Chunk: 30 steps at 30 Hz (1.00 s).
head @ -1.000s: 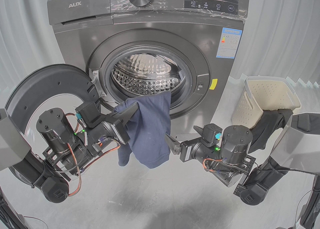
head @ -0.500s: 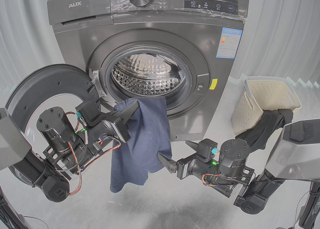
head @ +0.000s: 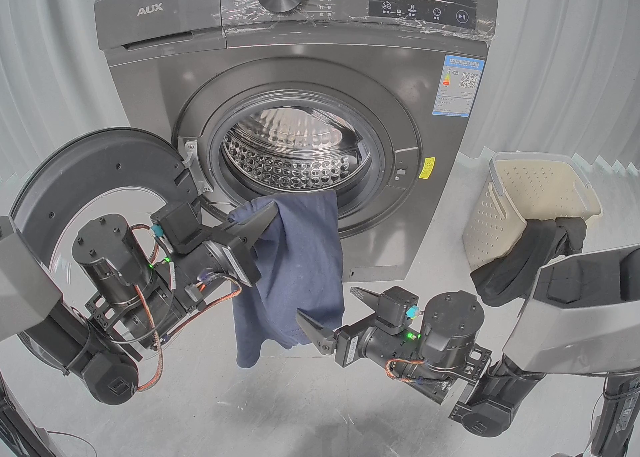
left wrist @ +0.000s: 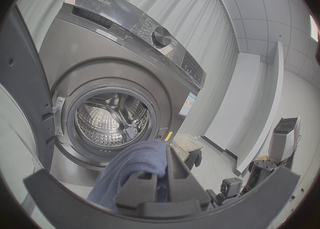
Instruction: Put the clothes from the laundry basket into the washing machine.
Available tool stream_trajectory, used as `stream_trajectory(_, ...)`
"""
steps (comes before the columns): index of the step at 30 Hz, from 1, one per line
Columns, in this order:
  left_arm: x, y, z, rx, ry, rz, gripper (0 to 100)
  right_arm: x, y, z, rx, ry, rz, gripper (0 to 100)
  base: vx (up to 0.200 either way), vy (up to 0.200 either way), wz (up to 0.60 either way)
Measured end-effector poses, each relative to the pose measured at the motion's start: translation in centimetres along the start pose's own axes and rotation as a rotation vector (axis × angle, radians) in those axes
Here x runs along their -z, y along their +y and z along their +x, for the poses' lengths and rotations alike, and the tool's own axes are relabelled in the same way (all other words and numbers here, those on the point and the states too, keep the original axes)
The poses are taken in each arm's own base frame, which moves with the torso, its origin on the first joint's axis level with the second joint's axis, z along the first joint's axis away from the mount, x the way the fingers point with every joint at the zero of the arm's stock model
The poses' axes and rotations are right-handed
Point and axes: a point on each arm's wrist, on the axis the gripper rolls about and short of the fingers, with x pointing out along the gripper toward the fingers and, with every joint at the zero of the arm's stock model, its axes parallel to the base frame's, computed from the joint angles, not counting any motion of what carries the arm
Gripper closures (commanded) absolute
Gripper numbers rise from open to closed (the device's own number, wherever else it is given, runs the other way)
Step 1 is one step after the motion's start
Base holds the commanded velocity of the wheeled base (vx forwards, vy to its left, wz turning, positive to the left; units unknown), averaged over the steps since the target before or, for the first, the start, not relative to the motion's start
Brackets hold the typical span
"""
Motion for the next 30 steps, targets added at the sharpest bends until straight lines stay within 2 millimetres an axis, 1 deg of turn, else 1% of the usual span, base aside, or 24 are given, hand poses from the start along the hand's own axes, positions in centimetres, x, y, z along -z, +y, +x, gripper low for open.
stream_trajectory(8, 0.0, -0.1, 0.0, 0.004, 0.001, 0.000, 100, 0.6, 0.3, 0.9, -0.006, -0.005, 0.010, 0, 0.000, 0.000, 0.00)
stream_trajectory(13, 0.0, -0.2, -0.1, 0.006, 0.003, -0.001, 100, 0.6, 0.4, 2.0, -0.006, -0.032, 0.016, 0, 0.000, 0.000, 0.00)
stream_trajectory(14, 0.0, -0.2, -0.1, 0.007, 0.002, 0.000, 100, 0.5, 0.5, 2.3, -0.006, -0.042, 0.020, 100, 0.000, 0.000, 0.00)
stream_trajectory(19, 0.0, -0.2, -0.1, 0.008, 0.003, 0.000, 100, 0.5, 0.8, 3.0, -0.007, -0.061, 0.034, 100, 0.000, 0.000, 0.00)
stream_trajectory(24, 0.0, -0.1, -0.1, 0.005, 0.003, 0.000, 100, 0.3, 1.1, 2.9, -0.017, -0.067, 0.037, 100, 0.000, 0.000, 0.00)
stream_trajectory(28, 0.3, 0.0, -0.2, -0.001, 0.013, 0.000, 100, -0.4, 1.5, 2.7, -0.027, -0.084, 0.042, 100, 0.000, 0.000, 0.00)
stream_trajectory(29, 0.3, 0.1, -0.2, -0.001, 0.017, 0.000, 0, -0.6, 1.6, 2.6, -0.030, -0.090, 0.043, 100, 0.000, 0.000, 0.00)
stream_trajectory(30, 0.4, 0.2, -0.3, -0.003, 0.022, 0.000, 0, -1.0, 1.7, 2.5, -0.032, -0.099, 0.044, 100, 0.000, 0.000, 0.00)
